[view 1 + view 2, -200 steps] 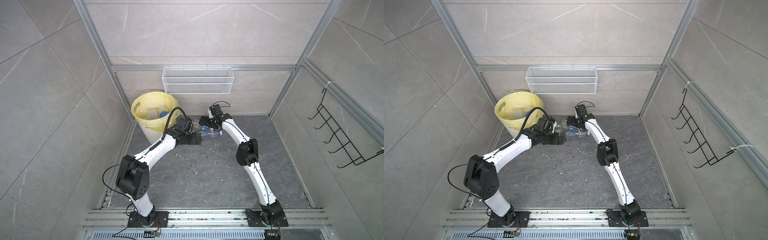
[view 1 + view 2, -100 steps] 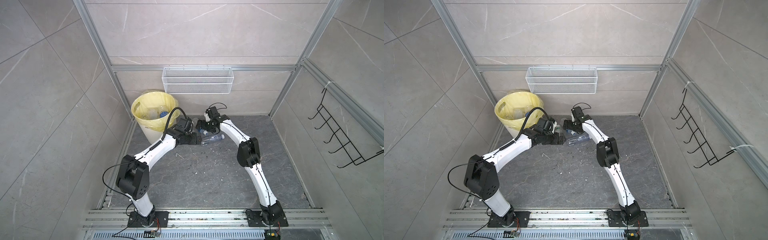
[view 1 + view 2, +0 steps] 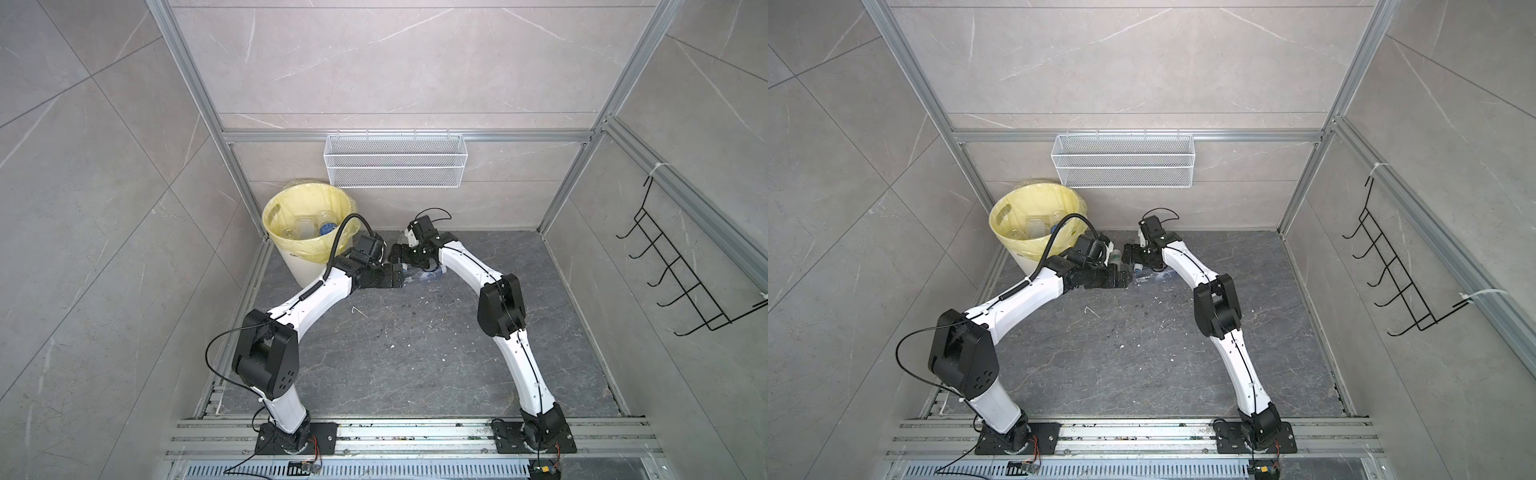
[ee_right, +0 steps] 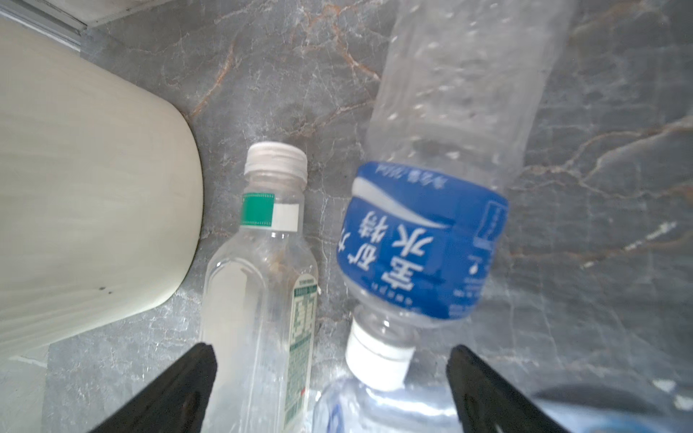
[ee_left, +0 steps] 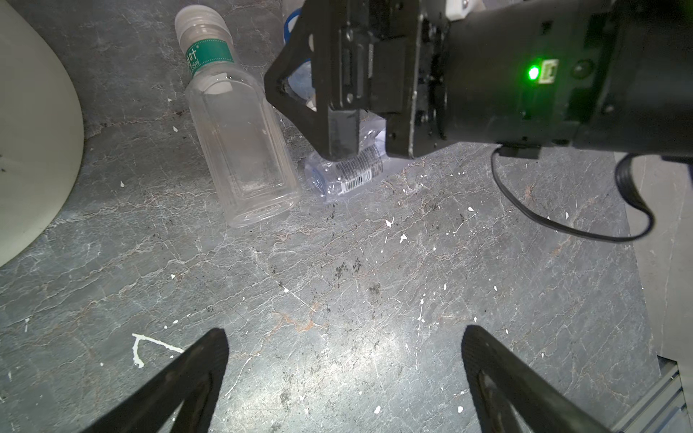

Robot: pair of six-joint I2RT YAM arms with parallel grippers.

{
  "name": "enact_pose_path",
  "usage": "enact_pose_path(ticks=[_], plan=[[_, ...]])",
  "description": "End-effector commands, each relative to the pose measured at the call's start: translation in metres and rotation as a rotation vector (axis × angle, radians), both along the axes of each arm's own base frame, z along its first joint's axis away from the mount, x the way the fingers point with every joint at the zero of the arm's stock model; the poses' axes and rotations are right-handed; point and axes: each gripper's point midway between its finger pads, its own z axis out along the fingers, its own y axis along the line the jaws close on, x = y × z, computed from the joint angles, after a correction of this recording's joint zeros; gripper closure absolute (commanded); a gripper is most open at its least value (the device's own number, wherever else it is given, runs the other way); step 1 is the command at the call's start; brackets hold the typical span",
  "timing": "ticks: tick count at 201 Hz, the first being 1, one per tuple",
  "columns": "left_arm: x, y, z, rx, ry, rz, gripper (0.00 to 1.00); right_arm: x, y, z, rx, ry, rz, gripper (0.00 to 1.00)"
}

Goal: Throw the plastic bottles in the bin
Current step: 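Close the right gripper around the blue-labelled bottle's label, then lift the blue-labelled bottle upright with the right gripper toward the left gripper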

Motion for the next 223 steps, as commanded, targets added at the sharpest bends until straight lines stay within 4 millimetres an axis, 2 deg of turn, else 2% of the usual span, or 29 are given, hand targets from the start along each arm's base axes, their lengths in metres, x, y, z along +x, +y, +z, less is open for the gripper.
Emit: enact_pose_path(ticks=[1,32,108,156,186,223], plan=[[0.002,-0.002,0.022,-0.039,-0.036,0.005,0.0,-0.006,0.006,0.028,0.041,-0.038,0.007,0.0],[0.0,0.003,0.021,-0.03,-0.044,0.018,0.0,-0.011,0.004,0.029,0.063,-0.023,-0.018,0.0],[-0.001,0.004,0.033,-0.063,-0.065,0.041,0.0,-0.017,-0.005,0.036,0.027,-0.03,-0.015,0.0],[-0.002,0.007,0.039,-0.079,-0.08,0.058,0.0,-0.009,-0.016,0.04,-0.032,-0.073,-0.024,0.0],[0.0,0.008,0.037,-0.081,-0.072,0.067,0.0,0.001,-0.016,0.035,-0.061,-0.082,-0.025,0.0],[0.0,0.009,0.038,-0.078,-0.076,0.063,0.0,0.012,-0.03,0.029,-0.146,-0.089,-0.095,0.0]])
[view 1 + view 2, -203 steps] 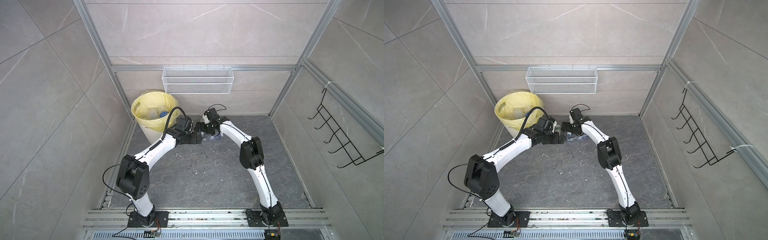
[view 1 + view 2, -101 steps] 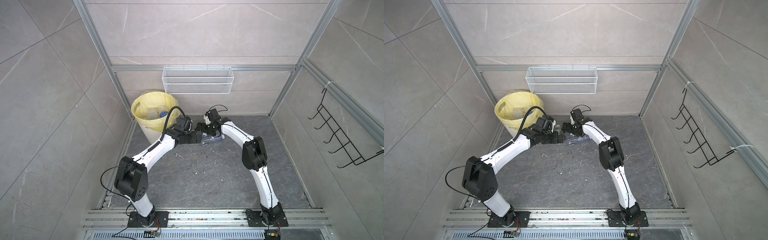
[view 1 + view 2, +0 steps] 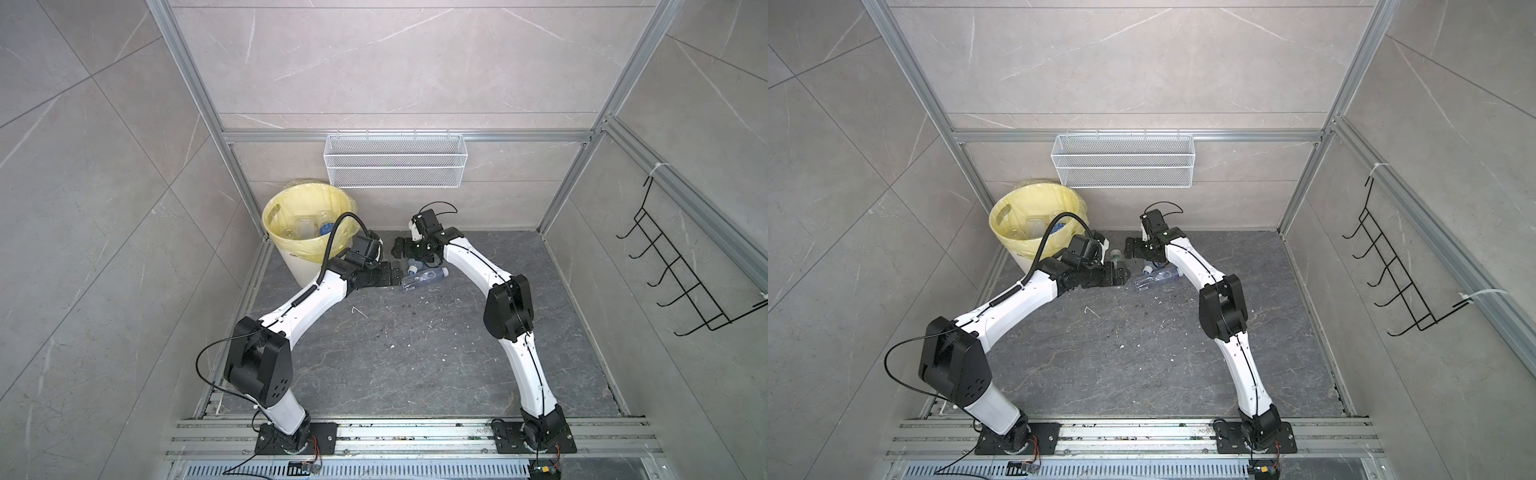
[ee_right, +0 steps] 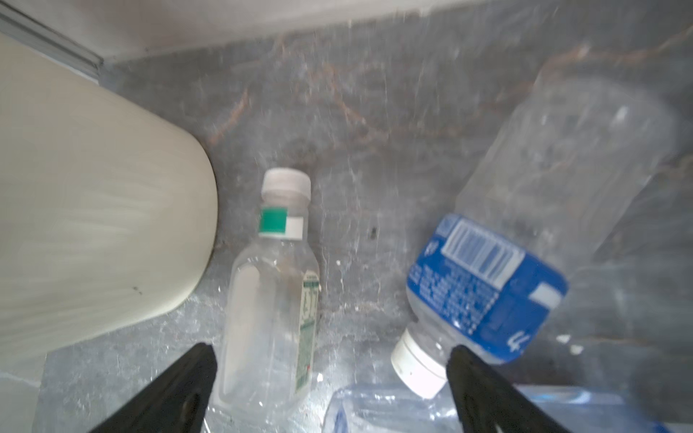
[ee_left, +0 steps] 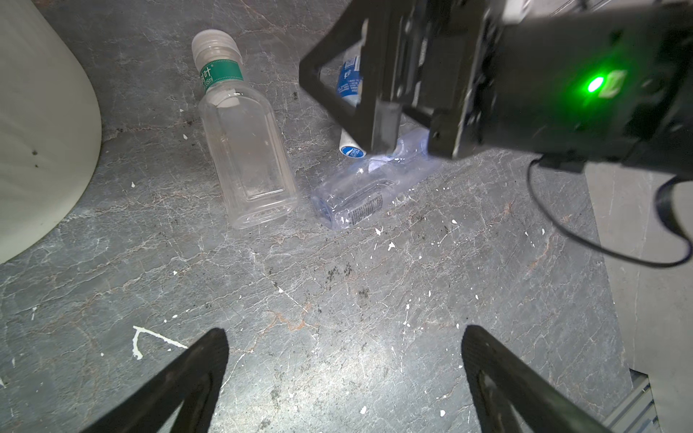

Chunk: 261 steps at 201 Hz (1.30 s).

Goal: Throw the plastic bottles in the bin
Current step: 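Lift the blue-labelled bottle upright with the right gripper toward the left gripper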

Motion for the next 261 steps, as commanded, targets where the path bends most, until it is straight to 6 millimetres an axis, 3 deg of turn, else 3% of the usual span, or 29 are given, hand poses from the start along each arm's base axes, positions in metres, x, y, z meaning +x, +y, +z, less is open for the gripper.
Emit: enact_pose_path(ticks=[1,48,70,75,78,100,104,132,181,221,261], plan=[[0.001,0.003,0.02,-0.029,-0.047,0.016,0.0,0.004,-0.016,-0.013,-0.095,0.012,-0.051,0.0],[0.002,0.002,0.016,-0.029,-0.034,0.013,0.0,0.011,-0.049,-0.029,-0.213,0.034,-0.235,0.0],[0.003,0.002,0.015,-0.025,-0.032,0.014,0.0,0.011,-0.046,-0.043,-0.215,0.077,-0.252,0.0],[0.003,0.002,0.015,-0.025,-0.032,0.013,0.0,0.012,-0.045,-0.038,-0.209,0.076,-0.256,0.0],[0.003,0.003,0.014,-0.024,-0.03,0.014,0.0,0.012,-0.045,-0.053,-0.221,0.097,-0.255,0.0],[0.003,0.003,0.013,-0.021,-0.028,0.015,0.0,0.012,-0.046,-0.069,-0.242,0.127,-0.269,0.01],[0.003,0.003,0.013,-0.021,-0.027,0.015,0.0,0.016,-0.045,-0.062,-0.228,0.11,-0.275,0.01],[0.004,0.003,0.013,-0.024,-0.024,0.014,0.0,0.016,-0.05,-0.075,-0.253,0.126,-0.305,0.03],[0.004,0.003,0.014,-0.025,-0.027,0.016,0.0,0.016,-0.047,-0.091,-0.248,0.148,-0.3,0.18],[0.005,0.005,0.012,-0.04,-0.012,0.027,0.0,0.017,-0.04,-0.074,-0.218,0.129,-0.275,0.4],[0.011,0.012,0.013,-0.128,0.024,0.066,0.0,0.007,-0.024,-0.028,-0.168,0.088,-0.191,0.44]])
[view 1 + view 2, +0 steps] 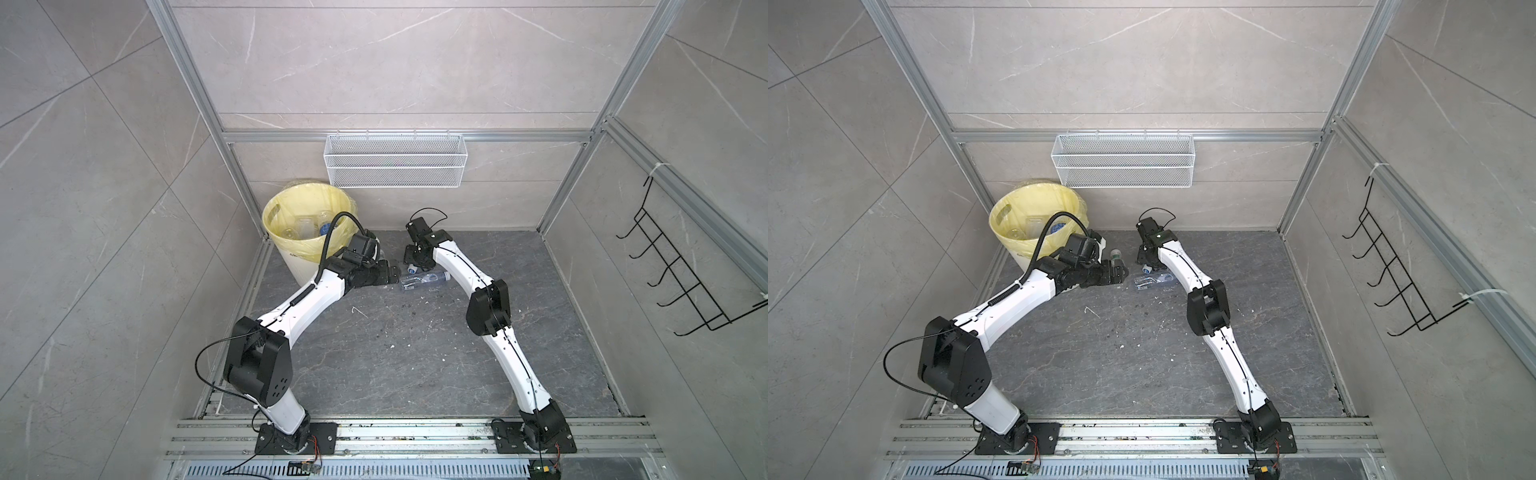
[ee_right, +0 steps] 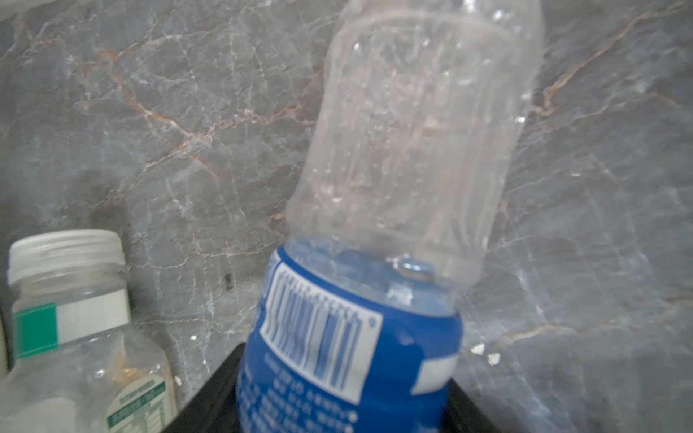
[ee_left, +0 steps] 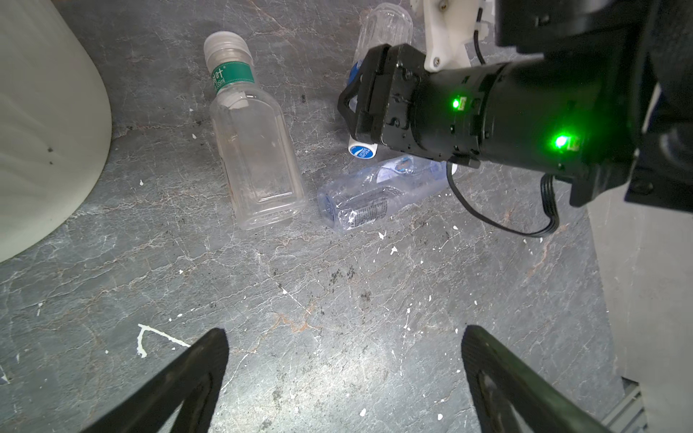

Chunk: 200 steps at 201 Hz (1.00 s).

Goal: Throw the plastic bottles in the bin
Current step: 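Lift the blue-labelled bottle upright with the right gripper toward the left gripper, then close the left gripper on the bottle's base and open the right gripper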

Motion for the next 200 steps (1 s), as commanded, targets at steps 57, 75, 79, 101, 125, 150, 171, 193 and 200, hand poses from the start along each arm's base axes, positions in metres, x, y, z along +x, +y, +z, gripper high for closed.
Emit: enact_pose_path(ticks=[57,75,79,101,125,150,171,193,200], plan=[[0.007,0.008,0.022,-0.174,-0.006,0.051,0.0,-0.067,0.039,0.116,0.101,-0.114,0.257,0.44],[0.009,0.011,0.028,-0.198,-0.023,0.059,0.0,-0.089,0.036,0.129,0.15,-0.134,0.273,0.44],[0.009,0.012,0.03,-0.204,-0.028,0.061,0.0,-0.094,0.035,0.131,0.16,-0.137,0.278,0.45],[0.009,0.011,0.036,-0.24,-0.045,0.055,0.0,-0.124,0.032,0.134,0.202,-0.155,0.32,0.45],[0.01,0.009,0.04,-0.297,-0.045,0.046,0.01,-0.157,0.029,0.13,0.198,-0.169,0.376,0.45],[0.011,0.005,0.047,-0.372,-0.043,0.018,0.02,-0.185,0.027,0.127,0.22,-0.19,0.426,0.45],[0.008,-0.005,0.05,-0.429,-0.034,-0.019,0.04,-0.202,0.03,0.127,0.235,-0.207,0.463,0.45],[0.008,-0.011,0.049,-0.465,-0.015,-0.041,0.05,-0.21,0.034,0.129,0.256,-0.221,0.488,0.45],[0.008,-0.012,0.047,-0.469,-0.005,-0.043,0.05,-0.213,0.037,0.129,0.268,-0.22,0.497,0.45]])
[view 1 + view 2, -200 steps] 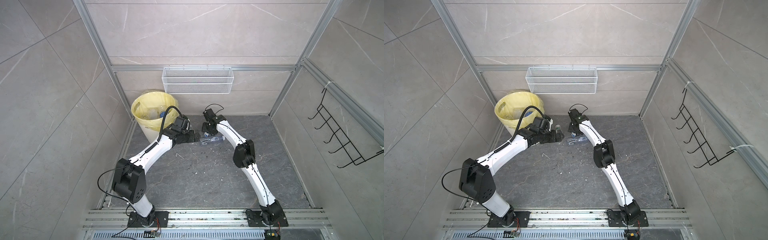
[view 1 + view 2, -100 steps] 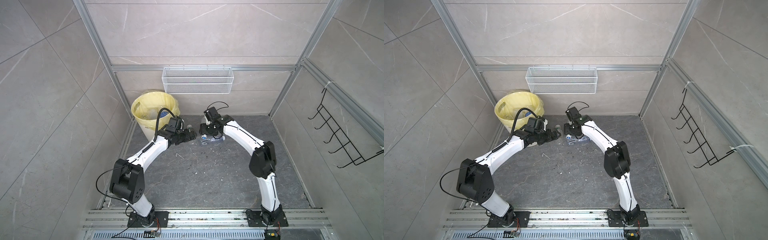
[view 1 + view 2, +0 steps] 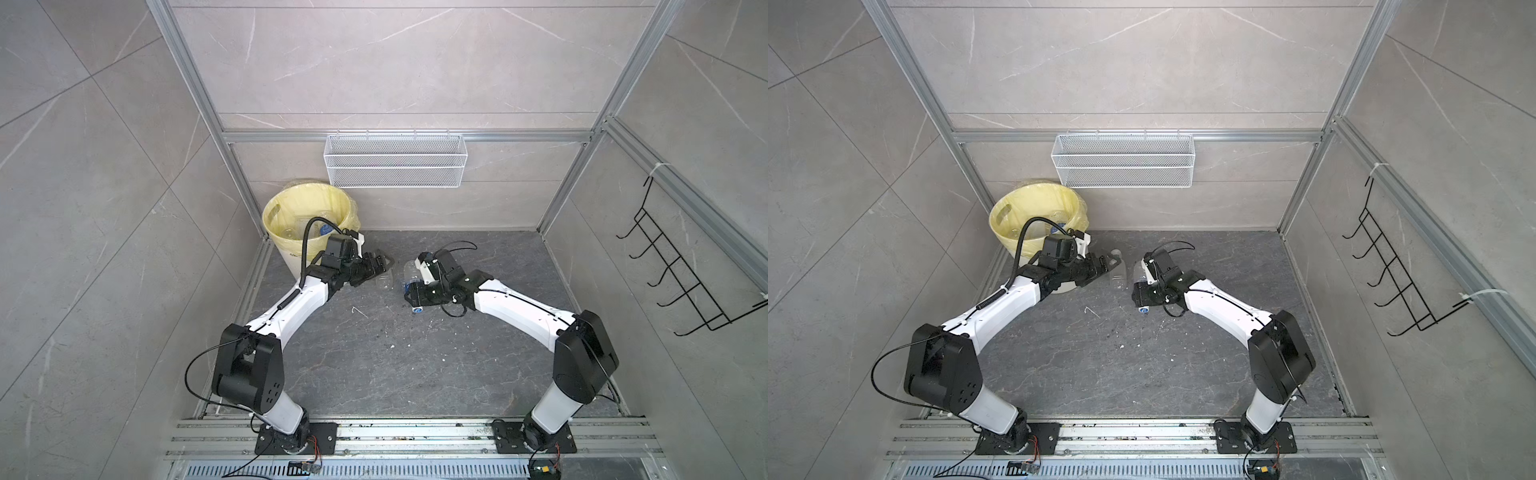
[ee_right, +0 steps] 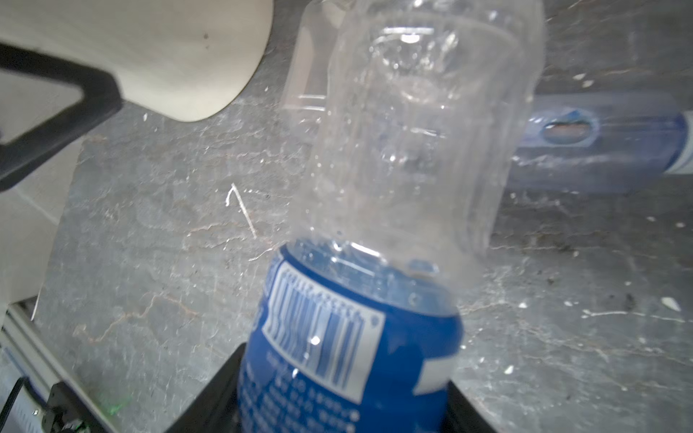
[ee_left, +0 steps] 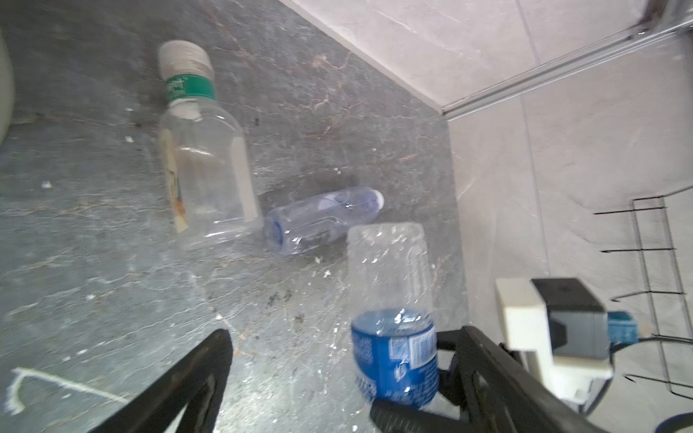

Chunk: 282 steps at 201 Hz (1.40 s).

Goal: Throw the plastic bottles in the bin
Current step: 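Close the left gripper on the bottle's base and open the right gripper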

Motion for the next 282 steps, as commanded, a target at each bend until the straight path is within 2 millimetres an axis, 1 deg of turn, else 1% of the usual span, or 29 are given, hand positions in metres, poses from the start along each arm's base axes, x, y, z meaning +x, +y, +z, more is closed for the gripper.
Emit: enact_pose_path(ticks=[1,30,64,74,102,126,156,185,224,282], plan=[[0.0,-0.014,0.024,-0.101,-0.038,-0.058,0.05,0.001,0.014,0.031,0.091,-0.098,0.051,0.45],[0.0,-0.018,0.021,-0.118,-0.022,-0.073,0.07,-0.005,0.026,0.042,0.147,-0.116,0.086,0.45],[-0.001,-0.02,0.022,-0.129,-0.019,-0.082,0.09,-0.008,0.039,0.047,0.191,-0.115,0.118,0.45],[-0.001,-0.021,0.021,-0.131,-0.015,-0.082,0.1,-0.011,0.045,0.052,0.215,-0.123,0.136,0.45],[-0.001,-0.021,0.018,-0.133,-0.005,-0.082,0.14,-0.018,0.054,0.062,0.256,-0.135,0.173,0.45],[0.0,-0.021,0.016,-0.134,0.003,-0.08,0.18,-0.017,0.055,0.065,0.261,-0.143,0.173,0.45],[0.0,-0.022,0.013,-0.134,0.011,-0.081,0.22,-0.022,0.061,0.07,0.288,-0.141,0.198,0.45],[0.0,-0.023,0.012,-0.136,0.013,-0.084,0.27,-0.027,0.065,0.07,0.307,-0.132,0.216,0.45],[0.0,-0.026,0.01,-0.146,0.02,-0.09,0.31,-0.027,0.065,0.068,0.312,-0.124,0.211,0.45],[-0.002,-0.028,0.013,-0.156,0.006,-0.102,0.48,-0.026,0.067,0.068,0.317,-0.121,0.206,0.4]])
